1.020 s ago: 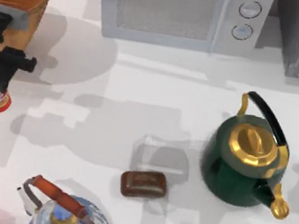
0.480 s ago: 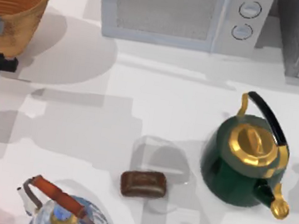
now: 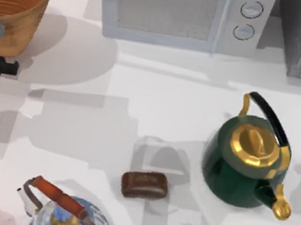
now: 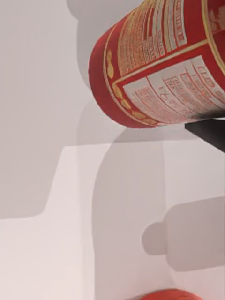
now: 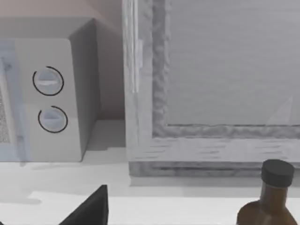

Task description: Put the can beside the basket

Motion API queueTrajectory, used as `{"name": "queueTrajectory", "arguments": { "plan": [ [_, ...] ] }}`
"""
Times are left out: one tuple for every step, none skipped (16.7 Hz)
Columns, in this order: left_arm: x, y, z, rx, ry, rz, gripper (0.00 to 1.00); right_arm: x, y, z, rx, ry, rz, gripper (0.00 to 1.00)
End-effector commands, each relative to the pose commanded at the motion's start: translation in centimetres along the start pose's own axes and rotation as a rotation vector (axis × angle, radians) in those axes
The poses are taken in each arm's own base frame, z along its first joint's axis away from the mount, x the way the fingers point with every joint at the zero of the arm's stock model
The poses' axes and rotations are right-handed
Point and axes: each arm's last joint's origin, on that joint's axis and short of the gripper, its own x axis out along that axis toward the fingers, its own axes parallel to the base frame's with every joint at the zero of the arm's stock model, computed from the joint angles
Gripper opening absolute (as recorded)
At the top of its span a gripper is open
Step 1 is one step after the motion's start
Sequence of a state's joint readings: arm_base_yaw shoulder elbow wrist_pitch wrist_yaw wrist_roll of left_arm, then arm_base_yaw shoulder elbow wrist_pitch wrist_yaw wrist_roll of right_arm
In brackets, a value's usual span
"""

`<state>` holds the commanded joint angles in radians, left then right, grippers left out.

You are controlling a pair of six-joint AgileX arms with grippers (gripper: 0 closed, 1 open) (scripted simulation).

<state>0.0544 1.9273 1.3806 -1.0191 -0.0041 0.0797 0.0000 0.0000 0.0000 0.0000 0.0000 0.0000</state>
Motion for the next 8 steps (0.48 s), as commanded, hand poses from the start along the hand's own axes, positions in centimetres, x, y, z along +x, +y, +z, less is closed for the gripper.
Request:
{"name": "queueTrajectory", "arguments": {
  "plan": [
    [0.03,0.00,0.01,0.000,0.000,0.001,0.00,0.00,0.00,0.00,0.000,0.000,0.000,1.00],
    [0.03,0.00,0.01,0.000,0.000,0.001,0.00,0.00,0.00,0.00,0.000,0.000,0.000,1.00],
    [0.03,0.00,0.01,0.000,0.000,0.001,0.00,0.00,0.00,0.00,0.000,0.000,0.000,1.00],
    [0.03,0.00,0.01,0.000,0.000,0.001,0.08,0.00,0.00,0.00,0.000,0.000,0.000,1.00],
    [0.03,0.00,0.01,0.000,0.000,0.001,0.15,0.00,0.00,0.00,0.000,0.000,0.000,1.00],
    [0.03,0.00,0.01,0.000,0.000,0.001,0.23,0.00,0.00,0.00,0.000,0.000,0.000,1.00],
    [0.03,0.00,0.01,0.000,0.000,0.001,0.30,0.00,0.00,0.00,0.000,0.000,0.000,1.00],
    [0.03,0.00,0.01,0.000,0.000,0.001,0.38,0.00,0.00,0.00,0.000,0.000,0.000,1.00]
  ]
}}
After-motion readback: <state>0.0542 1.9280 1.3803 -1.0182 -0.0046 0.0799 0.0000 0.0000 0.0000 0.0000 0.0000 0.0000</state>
